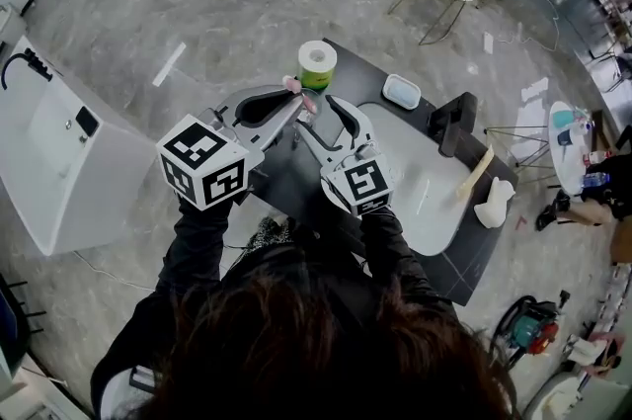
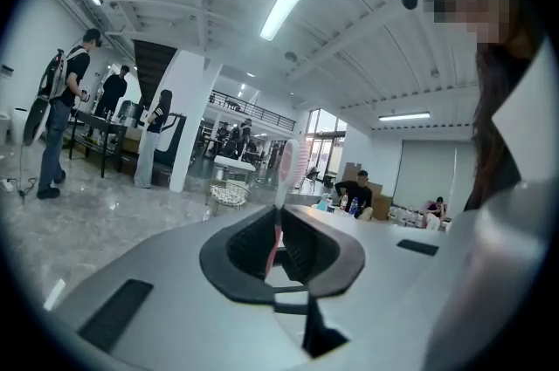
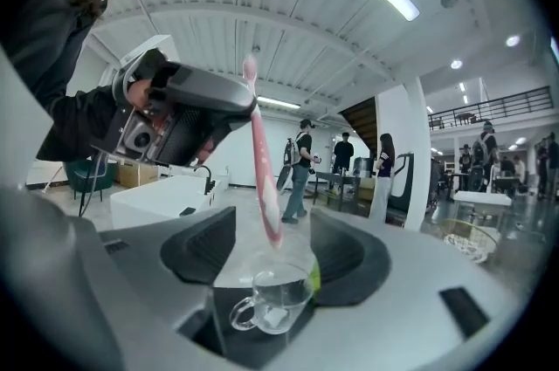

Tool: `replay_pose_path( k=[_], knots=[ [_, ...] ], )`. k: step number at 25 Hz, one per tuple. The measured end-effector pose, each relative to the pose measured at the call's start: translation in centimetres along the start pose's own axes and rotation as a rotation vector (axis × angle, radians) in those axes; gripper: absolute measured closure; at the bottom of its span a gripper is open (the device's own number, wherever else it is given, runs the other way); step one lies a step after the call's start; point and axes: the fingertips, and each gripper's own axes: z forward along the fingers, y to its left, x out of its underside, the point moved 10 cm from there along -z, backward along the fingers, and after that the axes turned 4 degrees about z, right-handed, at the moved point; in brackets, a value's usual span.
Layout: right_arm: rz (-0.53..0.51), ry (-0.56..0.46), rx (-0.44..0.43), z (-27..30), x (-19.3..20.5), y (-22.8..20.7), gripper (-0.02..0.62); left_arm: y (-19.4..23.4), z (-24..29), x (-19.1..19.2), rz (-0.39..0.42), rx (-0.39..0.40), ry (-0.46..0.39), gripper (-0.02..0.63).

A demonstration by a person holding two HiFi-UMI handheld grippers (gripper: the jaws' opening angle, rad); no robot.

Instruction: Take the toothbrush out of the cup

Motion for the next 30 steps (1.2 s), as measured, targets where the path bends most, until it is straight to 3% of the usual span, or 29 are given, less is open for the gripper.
replay_pose_path(
  k=[8,16,30],
  knots=[
    [0.014,0.019,-0.026,0.3,0.8,0.2,0.355,-0.6,-0.2,-0.7,0.029,0.034,0.031,0.575],
    [-0.039,0.031,-0.033,0.5,1.1,0.3,0.526,-0.6,-0.2,-0.5,0.031,0.058,0.050,0.575],
    [-0.025,0.042,-0.044,0.3,0.9,0.4,0.537,-0.4,-0.2,0.4,0.125,0.055,-0.090,0.574]
  ],
)
